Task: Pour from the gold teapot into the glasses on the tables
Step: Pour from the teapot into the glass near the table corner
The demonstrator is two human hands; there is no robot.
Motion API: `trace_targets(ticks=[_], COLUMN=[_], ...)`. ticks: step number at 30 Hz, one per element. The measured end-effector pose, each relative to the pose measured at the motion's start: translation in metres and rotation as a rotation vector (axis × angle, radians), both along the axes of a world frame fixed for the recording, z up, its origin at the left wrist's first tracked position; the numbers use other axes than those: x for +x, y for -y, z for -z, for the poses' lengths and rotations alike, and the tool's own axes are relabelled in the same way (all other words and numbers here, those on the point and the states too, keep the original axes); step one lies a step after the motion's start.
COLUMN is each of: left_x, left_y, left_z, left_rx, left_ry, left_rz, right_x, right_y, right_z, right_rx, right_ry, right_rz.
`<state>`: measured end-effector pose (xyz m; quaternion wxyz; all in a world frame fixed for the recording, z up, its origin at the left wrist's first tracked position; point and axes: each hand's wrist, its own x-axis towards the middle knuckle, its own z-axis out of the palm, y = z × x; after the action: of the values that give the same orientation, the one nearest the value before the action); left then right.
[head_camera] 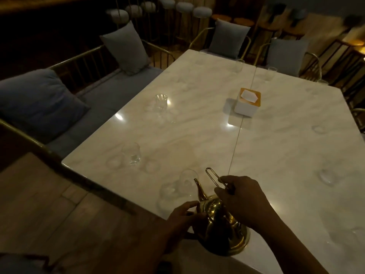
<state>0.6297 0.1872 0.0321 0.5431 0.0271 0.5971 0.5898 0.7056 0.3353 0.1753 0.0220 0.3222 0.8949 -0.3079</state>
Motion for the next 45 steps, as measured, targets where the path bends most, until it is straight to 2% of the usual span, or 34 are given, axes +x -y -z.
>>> trace_targets(ticks=[14,45], left_x=[0.001,-0.01], left_y=[-0.004,-0.02], left_z=[0.006,0.01], left_rx=[-0.018,-0.033], left_ry=[0.022,0.022], left_rz=[0.035,0.067], right_x=[-0.009,-0.016], right_y=[-0.012,-0.018], right_z=[0.005,-0.002], right_rx=[0.05,0.024], right_ry=[0.039,0.057], right_rz=[-0.04,-0.029])
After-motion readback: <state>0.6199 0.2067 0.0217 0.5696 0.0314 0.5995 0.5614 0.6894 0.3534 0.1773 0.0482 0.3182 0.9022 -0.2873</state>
